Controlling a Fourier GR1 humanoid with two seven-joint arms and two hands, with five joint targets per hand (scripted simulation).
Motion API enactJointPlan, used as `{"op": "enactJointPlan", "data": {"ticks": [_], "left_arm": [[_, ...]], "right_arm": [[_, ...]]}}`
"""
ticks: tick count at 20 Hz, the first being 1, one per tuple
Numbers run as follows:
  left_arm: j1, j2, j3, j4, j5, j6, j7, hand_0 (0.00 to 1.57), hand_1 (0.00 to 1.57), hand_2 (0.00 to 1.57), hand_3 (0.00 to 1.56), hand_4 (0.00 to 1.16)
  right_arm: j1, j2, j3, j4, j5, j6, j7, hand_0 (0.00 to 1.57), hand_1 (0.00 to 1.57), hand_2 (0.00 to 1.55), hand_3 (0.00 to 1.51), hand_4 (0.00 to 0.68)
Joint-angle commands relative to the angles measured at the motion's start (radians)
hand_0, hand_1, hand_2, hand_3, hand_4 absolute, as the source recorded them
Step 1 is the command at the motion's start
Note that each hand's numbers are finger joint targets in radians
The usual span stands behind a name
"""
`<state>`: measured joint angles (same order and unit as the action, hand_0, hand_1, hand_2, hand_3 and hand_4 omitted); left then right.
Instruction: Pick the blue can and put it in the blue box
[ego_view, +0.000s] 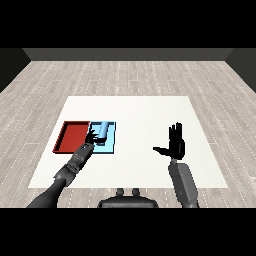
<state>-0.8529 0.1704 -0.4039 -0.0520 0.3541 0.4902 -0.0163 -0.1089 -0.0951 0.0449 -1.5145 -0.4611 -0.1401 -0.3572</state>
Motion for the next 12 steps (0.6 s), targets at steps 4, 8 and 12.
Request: {"op": "enactJointPlan", "data": {"ticks": [4,8,12], "left_arm": [[0.044,0.023,0.012,0.039,-0.029,-0.049,-0.054,0.00,0.00,0.00,0.00,0.00],[0.017,-0.007,0.071,-0.024,0.013,0.087,-0.155,0.00,0.00,0.00,0.00,0.00],[0.022,0.027,0.122,-0.128,0.048,0.059,-0.341,0.00,0.00,0.00,0.00,0.00]], "right_arm": [[0.050,-0.001,-0.008,-0.010,-0.014,0.055,-0.025,0.00,0.00,0.00,0.00,0.000],[-0.026,0.006,-0.010,0.018,-0.006,0.032,0.008,0.00,0.00,0.00,0.00,0.000],[-0.012,-0.029,-0.007,0.010,0.010,0.056,0.014,0.00,0.00,0.00,0.00,0.000]]}}
